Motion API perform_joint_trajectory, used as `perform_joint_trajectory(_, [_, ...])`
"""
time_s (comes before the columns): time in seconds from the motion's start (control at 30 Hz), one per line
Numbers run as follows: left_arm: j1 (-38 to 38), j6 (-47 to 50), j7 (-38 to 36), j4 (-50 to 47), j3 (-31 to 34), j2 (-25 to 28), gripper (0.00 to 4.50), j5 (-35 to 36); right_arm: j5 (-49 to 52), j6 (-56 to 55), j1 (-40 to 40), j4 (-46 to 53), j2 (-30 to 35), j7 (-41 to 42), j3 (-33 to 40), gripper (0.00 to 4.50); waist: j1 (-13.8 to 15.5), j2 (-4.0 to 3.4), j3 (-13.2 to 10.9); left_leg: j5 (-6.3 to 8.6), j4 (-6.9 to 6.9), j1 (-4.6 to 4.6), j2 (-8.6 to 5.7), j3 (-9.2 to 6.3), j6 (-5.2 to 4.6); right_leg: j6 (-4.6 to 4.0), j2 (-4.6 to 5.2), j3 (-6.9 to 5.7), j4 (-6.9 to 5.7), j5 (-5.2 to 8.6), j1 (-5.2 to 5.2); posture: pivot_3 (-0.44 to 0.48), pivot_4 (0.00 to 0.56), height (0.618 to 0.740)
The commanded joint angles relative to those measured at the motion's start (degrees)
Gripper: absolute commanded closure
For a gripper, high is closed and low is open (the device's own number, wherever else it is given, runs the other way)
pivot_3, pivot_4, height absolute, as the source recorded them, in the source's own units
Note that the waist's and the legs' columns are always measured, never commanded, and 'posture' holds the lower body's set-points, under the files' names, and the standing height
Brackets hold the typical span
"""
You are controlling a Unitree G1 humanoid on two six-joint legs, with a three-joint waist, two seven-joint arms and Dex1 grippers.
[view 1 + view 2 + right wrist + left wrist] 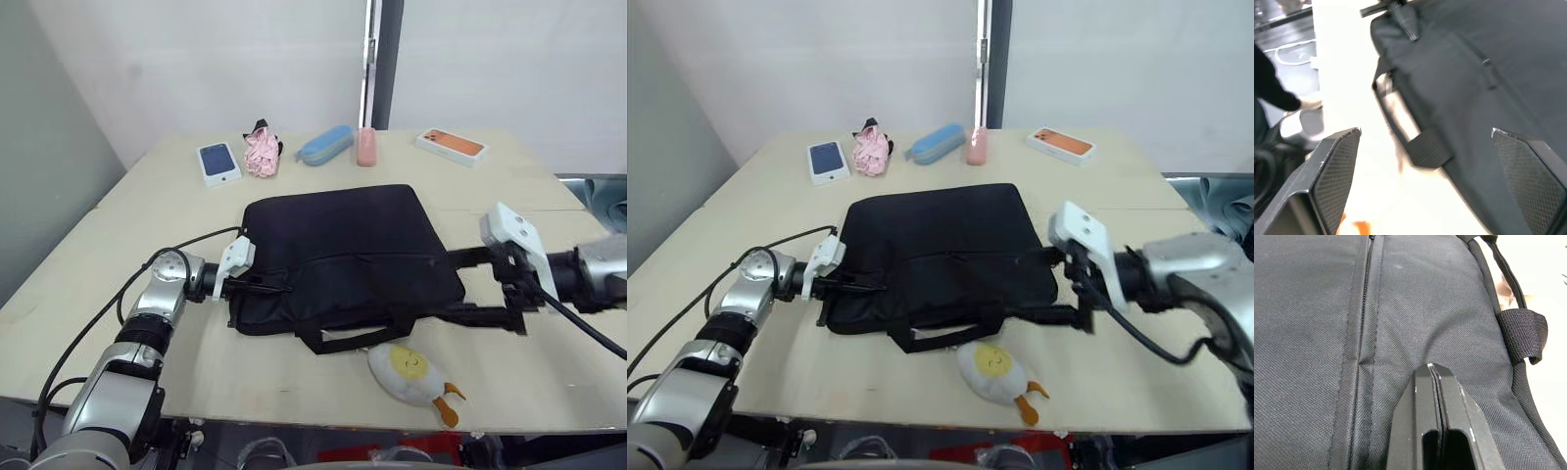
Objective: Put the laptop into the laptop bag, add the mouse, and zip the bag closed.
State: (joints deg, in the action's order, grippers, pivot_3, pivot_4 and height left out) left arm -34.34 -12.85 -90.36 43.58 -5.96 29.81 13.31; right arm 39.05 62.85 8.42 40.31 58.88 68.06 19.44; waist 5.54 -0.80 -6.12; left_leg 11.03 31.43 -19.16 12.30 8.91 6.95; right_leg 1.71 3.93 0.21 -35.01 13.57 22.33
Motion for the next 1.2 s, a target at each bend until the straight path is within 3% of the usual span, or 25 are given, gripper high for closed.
perform_joint_trajectory(0.03, [2.0, 0.5, -1.5, 4.2, -3.2, 0.2, 4.5, -4.0, 1.9, -0.4, -8.0, 5.7, 1.4, -0.5, 0.1, 0.03, 0.0, 0.05, 0.0, 0.01, 0.0, 0.0, 0.01, 0.0, 0.02, 0.0, 0.0, -0.01, 0.02, 0.01, -0.01, 0.0, 0.15, 0.74])
perform_joint_trajectory(0.2, [1.5, 0.3, -1.7, 4.8, -3.4, -0.1, 4.5, -4.0, 2.1, 0.7, -10.7, 7.9, -3.1, -9.7, -8.9, 0.03, -0.1, 0.09, -0.1, 0.01, 0.01, 0.02, 0.0, 0.01, 0.02, 0.02, 0.0, 0.04, -0.02, 0.02, 0.01, 0.0, 0.15, 0.74])
perform_joint_trajectory(0.6, [0.9, 0.4, -1.9, 5.1, -3.4, 0.1, 4.5, -3.9, -4.3, -1.6, -4.0, 0.7, -10.9, -22.6, -25.3, 0.03, -0.3, 0.08, 0.0, 0.01, 0.01, 0.01, -0.04, -0.01, 0.08, 0.07, 0.02, 0.03, -0.01, 0.04, 0.0, 0.0, 0.15, 0.74])
perform_joint_trajectory(0.7, [0.7, 0.5, -2.0, 5.1, -3.5, 0.2, 4.5, -3.8, -3.9, -1.0, -2.7, 0.0, -12.3, -23.8, -26.6, 0.78, -0.2, 0.01, 0.0, 0.01, 0.01, 0.0, -0.05, -0.01, 0.09, 0.07, 0.03, 0.03, -0.03, 0.04, 0.0, 0.0, 0.15, 0.74])
perform_joint_trajectory(0.83, [0.3, 0.3, -2.1, 5.4, -3.7, 0.4, 4.5, -3.8, -3.9, -1.7, -3.3, -0.3, -11.2, -23.7, -26.0, 2.18, -0.1, -0.06, 0.0, 0.02, 0.01, -0.01, -0.05, -0.02, 0.1, 0.08, 0.03, 0.03, 0.01, 0.04, -0.01, 0.0, 0.15, 0.74])
perform_joint_trajectory(1.07, [0.1, 0.0, -2.1, 5.6, -4.2, 0.2, 4.5, -3.9, -3.2, -2.7, -6.3, 3.0, -5.8, -21.4, -26.6, 4.46, -0.1, -0.07, 0.0, 0.02, 0.01, 0.0, -0.05, -0.03, 0.1, 0.1, 0.03, 0.02, 0.01, 0.04, -0.04, 0.0, 0.15, 0.74])
perform_joint_trajectory(1.2, [0.3, -0.2, -2.1, 5.4, -4.5, 0.1, 4.5, -4.0, -4.7, -3.7, -8.0, 3.1, -2.8, -21.7, -25.8, 4.46, 0.0, -0.06, 0.0, 0.02, 0.01, 0.0, -0.07, -0.03, 0.09, 0.11, 0.05, 0.03, 0.03, 0.04, -0.05, 0.0, 0.15, 0.74])
